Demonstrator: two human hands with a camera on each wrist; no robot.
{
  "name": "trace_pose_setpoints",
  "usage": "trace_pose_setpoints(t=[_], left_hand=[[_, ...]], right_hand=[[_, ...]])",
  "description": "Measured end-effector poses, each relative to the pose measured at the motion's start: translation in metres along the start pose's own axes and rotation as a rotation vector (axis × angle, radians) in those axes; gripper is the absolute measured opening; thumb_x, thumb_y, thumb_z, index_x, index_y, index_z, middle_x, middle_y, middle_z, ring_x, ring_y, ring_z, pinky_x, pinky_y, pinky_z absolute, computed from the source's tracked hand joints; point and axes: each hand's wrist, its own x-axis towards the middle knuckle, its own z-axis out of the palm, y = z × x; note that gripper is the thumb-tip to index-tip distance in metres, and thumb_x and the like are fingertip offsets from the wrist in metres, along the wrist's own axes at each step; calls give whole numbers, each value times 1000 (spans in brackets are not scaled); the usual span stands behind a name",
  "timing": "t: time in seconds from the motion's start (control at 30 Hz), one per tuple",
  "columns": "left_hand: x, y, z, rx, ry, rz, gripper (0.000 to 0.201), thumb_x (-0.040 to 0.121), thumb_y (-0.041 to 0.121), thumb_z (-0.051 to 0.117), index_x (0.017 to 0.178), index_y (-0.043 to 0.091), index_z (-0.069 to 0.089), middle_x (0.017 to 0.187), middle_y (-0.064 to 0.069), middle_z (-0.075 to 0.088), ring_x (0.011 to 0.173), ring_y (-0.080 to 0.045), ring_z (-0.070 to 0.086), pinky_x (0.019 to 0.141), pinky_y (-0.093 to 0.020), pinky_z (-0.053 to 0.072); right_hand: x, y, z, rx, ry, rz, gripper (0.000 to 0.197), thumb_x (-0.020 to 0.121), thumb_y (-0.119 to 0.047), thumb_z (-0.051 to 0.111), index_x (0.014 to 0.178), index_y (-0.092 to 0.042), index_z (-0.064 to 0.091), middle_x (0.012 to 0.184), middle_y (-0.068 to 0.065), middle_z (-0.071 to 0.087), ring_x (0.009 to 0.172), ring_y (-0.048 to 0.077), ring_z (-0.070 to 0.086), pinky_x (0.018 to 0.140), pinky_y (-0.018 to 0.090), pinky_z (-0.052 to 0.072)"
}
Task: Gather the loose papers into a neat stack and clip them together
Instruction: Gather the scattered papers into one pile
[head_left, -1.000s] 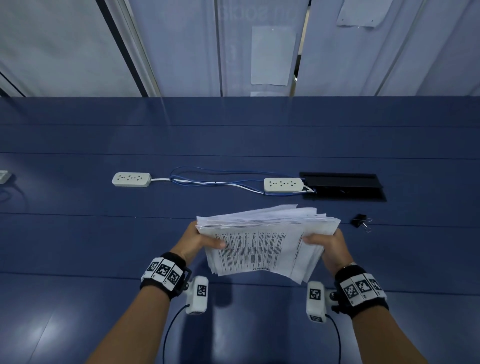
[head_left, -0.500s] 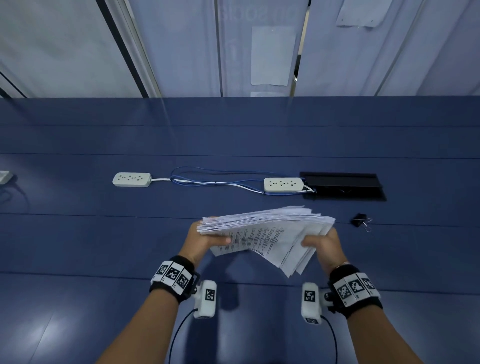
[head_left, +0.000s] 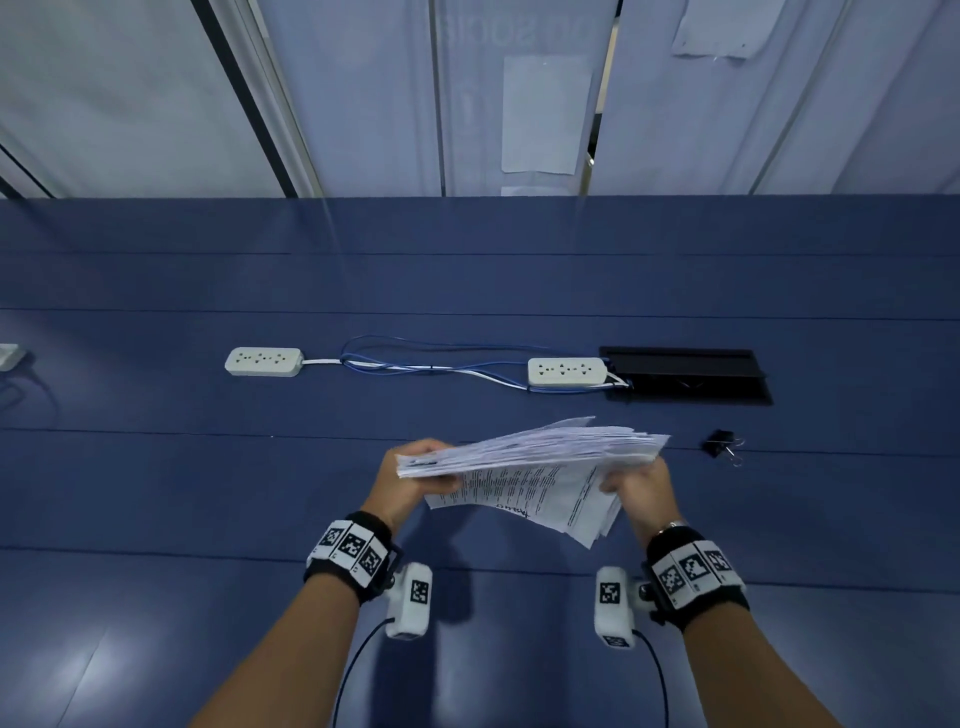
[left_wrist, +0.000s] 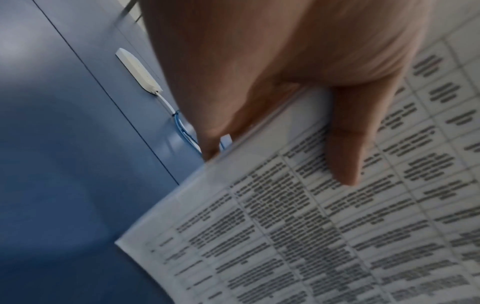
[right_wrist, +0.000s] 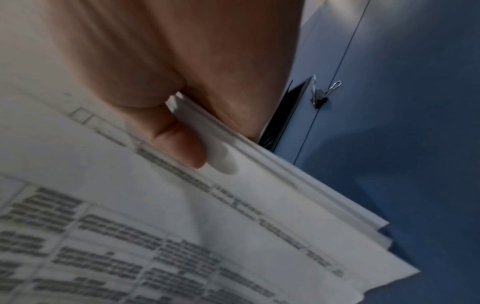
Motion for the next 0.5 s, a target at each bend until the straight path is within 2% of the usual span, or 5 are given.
trace_pose_setpoints(t=[0.1,0.17,0.3,0.4,0.5], left_hand=[[1,4,8,37,12,67,33,58,-2,82,83,17,75,85,1,76,81,-13,70,73,-29,57],[3,9,9,-45,49,66,42,58,-14,83,88,14,75,88,0,78,86,-15,73,76,-29,59],[4,8,5,-121,90,21,42,56,-10,82,95,3,76,96,-11,78,91,-23,73,81,-35,59],[3,-3,13,-67,114,-28,37,62,-12,82,97,-3,74,97,-16,74,93,-27,69,87,-42,55],[1,6,25,-122,138,-30,34,70,-12,78,100,4,74,100,-11,77,93,-24,73,87,-40,58]], right_hand=[[-2,-7,12,-5,-27,-70,49,65,34,44,72,-9,66,59,-12,66,54,-2,57,53,18,47],[-2,-13,12,65,-6,-86,45,64,35,43,83,-1,64,62,-11,69,59,1,62,56,18,49],[0,-8,8,101,-19,-44,55,65,33,40,96,-7,63,89,6,70,83,22,65,73,33,52],[-2,1,17,72,-7,40,55,69,32,40,100,-7,62,89,5,69,90,30,63,68,32,51],[-5,-4,26,85,4,4,56,70,31,42,96,-13,63,89,2,68,86,25,63,70,32,52]])
